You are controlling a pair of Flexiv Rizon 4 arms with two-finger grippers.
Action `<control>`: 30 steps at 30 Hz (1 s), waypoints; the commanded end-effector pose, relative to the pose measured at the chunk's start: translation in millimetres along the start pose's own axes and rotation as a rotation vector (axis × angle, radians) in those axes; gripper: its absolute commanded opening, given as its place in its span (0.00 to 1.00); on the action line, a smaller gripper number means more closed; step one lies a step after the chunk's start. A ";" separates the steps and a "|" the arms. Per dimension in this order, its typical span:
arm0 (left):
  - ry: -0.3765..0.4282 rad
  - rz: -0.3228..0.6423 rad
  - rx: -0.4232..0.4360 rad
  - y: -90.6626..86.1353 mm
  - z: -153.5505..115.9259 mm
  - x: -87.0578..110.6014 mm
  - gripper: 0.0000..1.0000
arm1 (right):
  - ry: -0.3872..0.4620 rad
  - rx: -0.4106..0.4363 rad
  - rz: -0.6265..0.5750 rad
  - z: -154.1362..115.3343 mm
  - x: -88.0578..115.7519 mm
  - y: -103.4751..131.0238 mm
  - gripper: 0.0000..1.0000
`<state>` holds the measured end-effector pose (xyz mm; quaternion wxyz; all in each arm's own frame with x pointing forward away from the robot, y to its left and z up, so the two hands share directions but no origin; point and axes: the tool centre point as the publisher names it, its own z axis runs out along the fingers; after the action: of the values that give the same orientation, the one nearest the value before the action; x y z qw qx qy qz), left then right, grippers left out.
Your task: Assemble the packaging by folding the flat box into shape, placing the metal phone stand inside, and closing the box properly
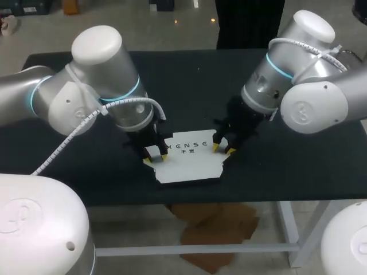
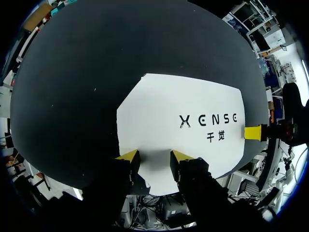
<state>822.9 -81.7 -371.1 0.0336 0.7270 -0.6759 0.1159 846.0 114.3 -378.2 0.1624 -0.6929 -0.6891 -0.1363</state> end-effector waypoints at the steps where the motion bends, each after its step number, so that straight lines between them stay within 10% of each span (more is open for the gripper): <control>1: -0.008 -0.001 0.001 -1.0 3.2 2.0 0.49 | 0.002 0.004 -0.001 -0.2 -0.4 0.4 0.47; 30: -0.008 -0.001 0.001 -1.0 3.2 2.0 0.41 | 0.002 0.004 -0.001 -0.2 -0.4 0.4 0.47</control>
<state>823.5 -81.8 -371.6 0.0331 0.7273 -0.6759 0.1148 846.3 114.0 -378.3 0.1628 -0.6927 -0.6893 -0.1361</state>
